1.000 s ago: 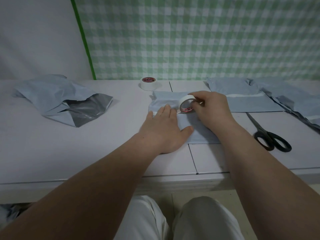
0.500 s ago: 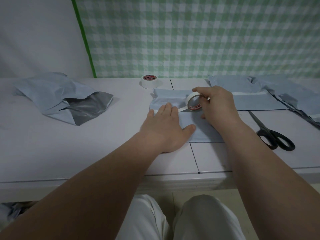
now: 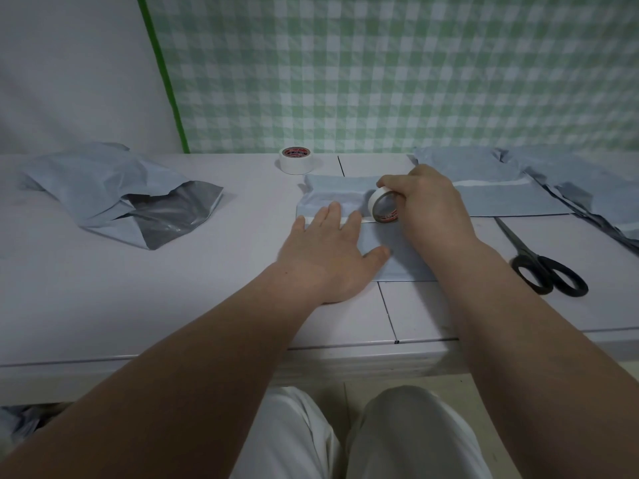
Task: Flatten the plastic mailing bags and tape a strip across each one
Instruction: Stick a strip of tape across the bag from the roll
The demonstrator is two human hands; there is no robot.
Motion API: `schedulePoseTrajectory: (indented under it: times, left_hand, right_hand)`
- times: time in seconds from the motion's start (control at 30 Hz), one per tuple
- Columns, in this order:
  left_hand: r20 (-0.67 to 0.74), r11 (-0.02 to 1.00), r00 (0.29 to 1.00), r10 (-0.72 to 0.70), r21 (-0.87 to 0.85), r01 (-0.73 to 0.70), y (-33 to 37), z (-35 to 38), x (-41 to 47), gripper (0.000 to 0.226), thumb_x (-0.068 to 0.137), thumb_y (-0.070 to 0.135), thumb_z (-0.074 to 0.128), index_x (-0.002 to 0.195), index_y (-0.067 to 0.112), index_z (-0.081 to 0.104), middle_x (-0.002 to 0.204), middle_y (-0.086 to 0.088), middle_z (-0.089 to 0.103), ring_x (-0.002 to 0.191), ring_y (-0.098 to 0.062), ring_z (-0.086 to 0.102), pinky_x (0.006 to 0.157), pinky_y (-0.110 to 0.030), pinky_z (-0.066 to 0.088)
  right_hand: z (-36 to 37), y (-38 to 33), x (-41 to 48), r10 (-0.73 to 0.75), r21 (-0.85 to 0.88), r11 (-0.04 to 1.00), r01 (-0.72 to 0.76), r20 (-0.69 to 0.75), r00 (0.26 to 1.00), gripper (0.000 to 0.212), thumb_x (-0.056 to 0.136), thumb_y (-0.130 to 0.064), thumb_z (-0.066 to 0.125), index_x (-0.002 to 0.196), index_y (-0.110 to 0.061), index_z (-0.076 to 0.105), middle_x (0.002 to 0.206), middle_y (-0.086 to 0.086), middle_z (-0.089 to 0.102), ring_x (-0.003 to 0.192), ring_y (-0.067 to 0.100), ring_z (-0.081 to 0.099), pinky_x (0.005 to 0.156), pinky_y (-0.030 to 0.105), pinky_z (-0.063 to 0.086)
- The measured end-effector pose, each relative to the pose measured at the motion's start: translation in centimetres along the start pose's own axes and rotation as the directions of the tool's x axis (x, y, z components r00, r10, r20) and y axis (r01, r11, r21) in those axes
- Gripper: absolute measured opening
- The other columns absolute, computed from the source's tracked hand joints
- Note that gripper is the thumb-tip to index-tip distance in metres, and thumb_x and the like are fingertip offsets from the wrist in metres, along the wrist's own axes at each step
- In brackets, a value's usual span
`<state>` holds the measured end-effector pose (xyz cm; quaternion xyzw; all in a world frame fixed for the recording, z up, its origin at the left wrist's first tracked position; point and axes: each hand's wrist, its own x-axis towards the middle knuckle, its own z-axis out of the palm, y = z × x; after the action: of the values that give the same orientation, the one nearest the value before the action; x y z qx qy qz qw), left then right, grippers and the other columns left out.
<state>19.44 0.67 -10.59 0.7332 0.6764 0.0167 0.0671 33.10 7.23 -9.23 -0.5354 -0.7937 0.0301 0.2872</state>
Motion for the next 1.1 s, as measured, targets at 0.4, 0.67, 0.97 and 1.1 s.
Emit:
schedulePoseTrajectory:
  times: [0.4,0.67,0.97,1.1]
  left_hand:
    - [0.043,1.0,0.999,0.004,0.0,-0.004,0.0,-0.2,0.2,0.066,0.093,0.065,0.013,0.151,0.038,0.0,0.159,-0.008,-0.01,0.147,-0.023,-0.01,0.118,-0.047,-0.003]
    - [0.043,1.0,0.999,0.0,0.018,0.0,0.0,-0.1,0.2,0.066,0.092,0.065,0.012,0.15,0.037,-0.001,0.159,-0.007,-0.011,0.146,-0.024,-0.01,0.117,-0.048,-0.004]
    - [0.051,0.998,0.998,-0.03,0.049,0.028,-0.7,0.0,0.1,0.066,0.088,0.071,0.011,0.148,0.046,-0.001,0.159,-0.011,-0.013,0.146,-0.031,-0.01,0.117,-0.05,-0.003]
    - [0.072,0.997,0.997,-0.013,0.077,0.007,-1.8,-0.3,-0.1,0.066,0.086,0.073,0.011,0.146,0.049,-0.003,0.159,-0.009,-0.014,0.146,-0.029,-0.011,0.117,-0.049,-0.003]
  right_hand:
    - [0.3,-0.1,-0.1,-0.008,-0.011,1.0,0.008,-0.005,1.0,0.036,0.094,-0.009,0.045,0.126,-0.017,0.061,0.109,0.012,0.05,0.106,0.028,0.05,0.082,0.028,0.038]
    - [0.7,1.0,-0.3,0.065,0.169,0.984,-0.056,-0.047,0.997,0.035,0.092,-0.01,0.054,0.124,-0.018,0.063,0.111,0.006,0.064,0.103,0.021,0.058,0.082,0.013,0.034]
    - [-0.2,1.3,-1.0,0.071,0.229,0.971,-0.073,0.02,0.997,0.026,0.085,-0.012,0.062,0.105,-0.024,0.071,0.085,-0.011,0.064,0.083,0.009,0.058,0.067,0.014,0.035]
    - [-0.5,1.0,-1.5,0.088,0.325,0.94,-0.103,0.062,0.994,0.024,0.082,-0.012,0.066,0.1,-0.026,0.072,0.082,-0.013,0.065,0.079,0.001,0.06,0.069,0.004,0.039]
